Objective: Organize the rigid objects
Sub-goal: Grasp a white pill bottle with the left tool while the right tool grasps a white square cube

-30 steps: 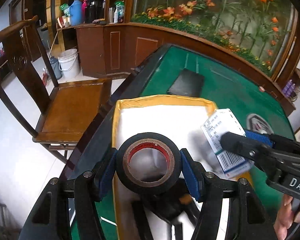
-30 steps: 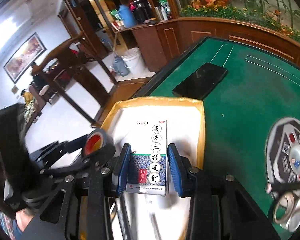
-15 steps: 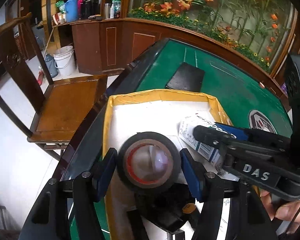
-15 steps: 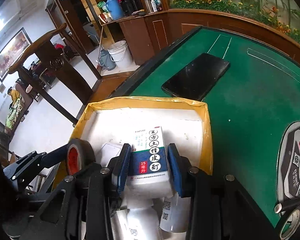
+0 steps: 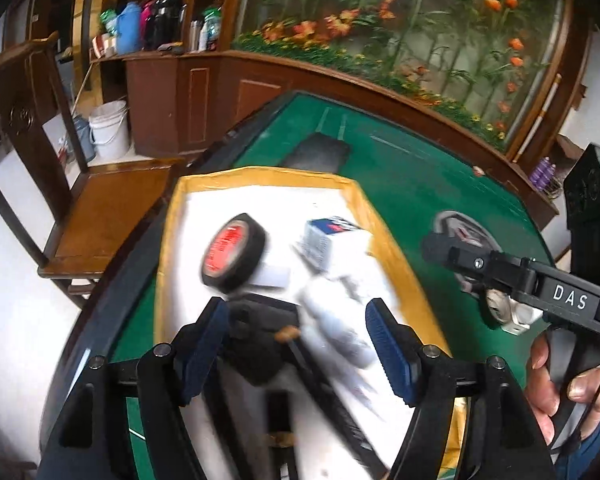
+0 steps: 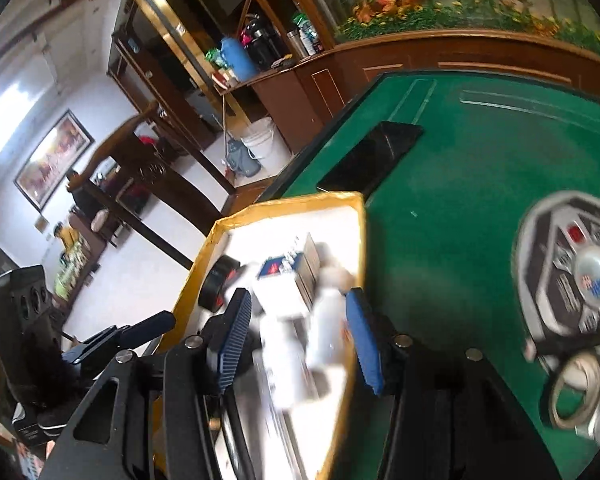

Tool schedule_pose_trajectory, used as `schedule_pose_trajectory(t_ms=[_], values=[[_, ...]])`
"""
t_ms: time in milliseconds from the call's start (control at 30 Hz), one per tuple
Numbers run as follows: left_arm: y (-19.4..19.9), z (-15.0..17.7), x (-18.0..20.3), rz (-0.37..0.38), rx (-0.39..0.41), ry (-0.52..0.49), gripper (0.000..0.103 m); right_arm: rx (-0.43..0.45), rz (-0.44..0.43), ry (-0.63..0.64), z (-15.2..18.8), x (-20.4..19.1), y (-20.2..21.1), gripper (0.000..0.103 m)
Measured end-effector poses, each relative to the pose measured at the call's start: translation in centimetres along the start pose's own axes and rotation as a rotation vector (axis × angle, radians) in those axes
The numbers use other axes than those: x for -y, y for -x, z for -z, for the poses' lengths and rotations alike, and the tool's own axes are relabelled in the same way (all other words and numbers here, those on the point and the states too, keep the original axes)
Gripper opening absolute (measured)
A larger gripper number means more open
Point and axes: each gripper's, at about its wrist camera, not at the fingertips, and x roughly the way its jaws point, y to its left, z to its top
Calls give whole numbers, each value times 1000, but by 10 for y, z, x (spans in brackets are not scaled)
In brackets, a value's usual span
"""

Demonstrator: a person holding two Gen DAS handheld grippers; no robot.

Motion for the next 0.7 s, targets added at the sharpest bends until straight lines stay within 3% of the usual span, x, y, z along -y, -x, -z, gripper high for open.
schedule_pose_trajectory(t_ms=[267, 433, 500, 567, 700], values=[[13, 18, 70, 70, 3, -132, 78, 51, -8, -45, 26, 43, 61, 49], [15, 32, 111, 119, -14, -210, 77, 119, 241, -68, 24, 115, 106, 48], [13, 37, 126, 136, -23, -237, 77, 91, 336, -87, 28, 144, 116, 48], [9, 42, 137, 152, -39, -253, 77, 76, 320, -121, 35, 161, 123, 48], [4, 54, 155, 176, -71, -285, 77, 14, 189, -158, 61, 162, 132, 49]])
